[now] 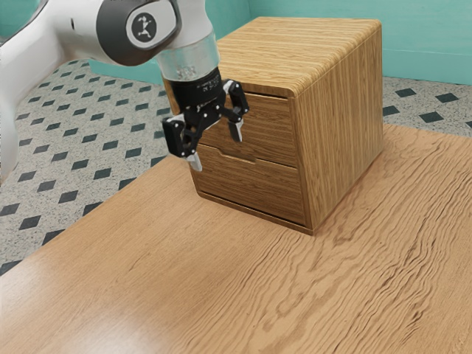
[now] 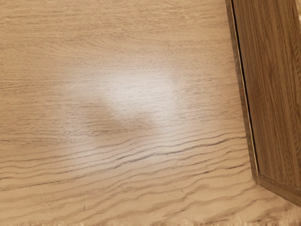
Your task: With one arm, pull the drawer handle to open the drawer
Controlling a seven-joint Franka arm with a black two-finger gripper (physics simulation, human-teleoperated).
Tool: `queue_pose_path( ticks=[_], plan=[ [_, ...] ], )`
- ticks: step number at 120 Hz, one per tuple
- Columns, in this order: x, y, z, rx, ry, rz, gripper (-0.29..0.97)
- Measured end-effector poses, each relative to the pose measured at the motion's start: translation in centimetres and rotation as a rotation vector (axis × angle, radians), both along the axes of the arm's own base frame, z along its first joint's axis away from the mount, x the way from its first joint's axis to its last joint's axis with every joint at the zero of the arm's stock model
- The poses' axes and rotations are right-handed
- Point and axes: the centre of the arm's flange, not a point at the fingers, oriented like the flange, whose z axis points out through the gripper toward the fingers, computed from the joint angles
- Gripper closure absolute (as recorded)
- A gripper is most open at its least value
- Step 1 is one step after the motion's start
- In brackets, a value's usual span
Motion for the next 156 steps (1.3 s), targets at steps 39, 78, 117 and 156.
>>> queue_pose_path(
  ticks=[39,78,117,156],
  plan=[
    [2.4,3.3,0.4,0.024,-0.140,0.084,0.00],
    [-0.2,4.1,1.7,0.108,-0.264,0.113,0.00],
    [0.8,7.1,1.3,0.130,-0.295,0.168,0.00],
    [2.4,8.4,0.5,0.133,-0.316,0.191,0.00]
  ],
)
